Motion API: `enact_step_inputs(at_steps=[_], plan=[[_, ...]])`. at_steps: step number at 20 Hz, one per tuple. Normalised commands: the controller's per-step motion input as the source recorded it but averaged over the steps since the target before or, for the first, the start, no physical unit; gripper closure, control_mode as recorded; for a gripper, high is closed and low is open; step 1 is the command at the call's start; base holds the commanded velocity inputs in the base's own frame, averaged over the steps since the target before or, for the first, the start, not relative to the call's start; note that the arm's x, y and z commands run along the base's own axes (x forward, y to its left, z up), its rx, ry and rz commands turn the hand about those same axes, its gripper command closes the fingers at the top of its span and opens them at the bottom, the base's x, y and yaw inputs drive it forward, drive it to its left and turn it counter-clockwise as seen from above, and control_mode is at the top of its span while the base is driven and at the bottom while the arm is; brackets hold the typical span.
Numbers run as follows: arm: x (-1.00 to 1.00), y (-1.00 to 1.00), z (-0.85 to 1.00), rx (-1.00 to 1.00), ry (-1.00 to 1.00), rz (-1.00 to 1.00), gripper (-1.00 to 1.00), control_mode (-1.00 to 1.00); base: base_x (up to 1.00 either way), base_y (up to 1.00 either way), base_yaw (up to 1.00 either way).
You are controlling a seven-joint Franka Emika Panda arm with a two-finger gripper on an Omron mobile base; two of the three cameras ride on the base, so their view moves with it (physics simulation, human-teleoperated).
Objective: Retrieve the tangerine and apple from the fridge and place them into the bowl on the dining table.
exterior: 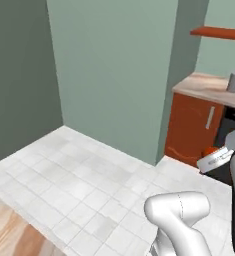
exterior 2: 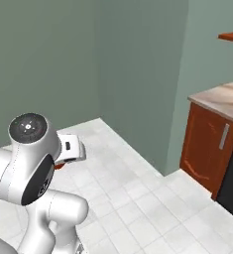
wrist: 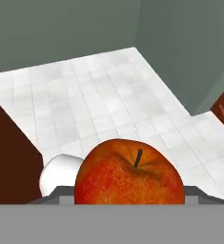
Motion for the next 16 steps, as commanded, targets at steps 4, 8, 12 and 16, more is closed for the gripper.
enact_step_inputs(at_steps=[4,8,12,16], plan=[[0.00,0.00,0.00,0.00,0.00,0.00,1.00,1.00,1.00,0.22,0.62],[0.00,0.00,0.00,0.00,0.00,0.00,1.00,1.00,1.00,0.07,0.60],[0.00,0.00,0.00,0.00,0.00,0.00,1.00,1.00,1.00,0.01,0.65],[0.00,0.00,0.00,0.00,0.00,0.00,1.00,1.00,1.00,0.00,0.64]])
